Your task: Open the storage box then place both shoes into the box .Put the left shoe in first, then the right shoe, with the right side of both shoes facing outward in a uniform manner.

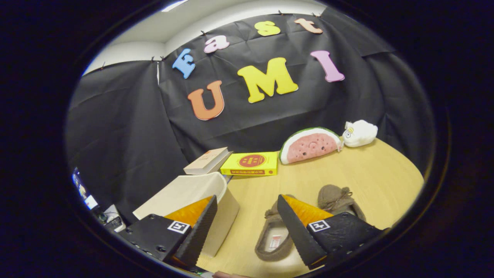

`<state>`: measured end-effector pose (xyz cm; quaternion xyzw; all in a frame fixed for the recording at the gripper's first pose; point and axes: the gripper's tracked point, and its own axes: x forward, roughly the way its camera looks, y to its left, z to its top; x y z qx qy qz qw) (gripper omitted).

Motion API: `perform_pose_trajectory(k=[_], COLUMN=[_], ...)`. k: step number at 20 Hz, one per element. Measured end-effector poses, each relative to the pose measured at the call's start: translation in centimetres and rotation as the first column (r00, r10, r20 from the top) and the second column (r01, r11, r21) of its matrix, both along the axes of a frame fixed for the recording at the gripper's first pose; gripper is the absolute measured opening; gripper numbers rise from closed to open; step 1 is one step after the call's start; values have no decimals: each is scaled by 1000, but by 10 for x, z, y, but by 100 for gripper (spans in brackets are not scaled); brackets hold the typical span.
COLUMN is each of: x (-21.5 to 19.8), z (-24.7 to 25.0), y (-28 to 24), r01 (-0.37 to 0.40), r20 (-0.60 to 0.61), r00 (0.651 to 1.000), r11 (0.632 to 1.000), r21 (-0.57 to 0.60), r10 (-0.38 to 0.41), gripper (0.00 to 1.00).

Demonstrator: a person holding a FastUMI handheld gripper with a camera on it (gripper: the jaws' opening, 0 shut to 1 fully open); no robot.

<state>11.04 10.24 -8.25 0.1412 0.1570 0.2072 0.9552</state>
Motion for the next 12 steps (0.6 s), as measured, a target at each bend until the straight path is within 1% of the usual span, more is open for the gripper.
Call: perform_pose_trajectory(k=[3, 6, 9, 11, 12], x=[4, 17, 28, 31, 30], z=[-6, -15, -20, -19, -20], y=[11, 13, 32, 45, 51], r01=[-61, -101, -185, -236, -257], r20=[-60, -100, -146, -163, -169], r00=[996, 989, 964, 941, 930], r11=[996, 988, 954, 919, 905], r21=[58, 119, 234, 317, 340], r10=[65, 113, 223, 298, 328], gripper=[95, 95, 95, 95, 95])
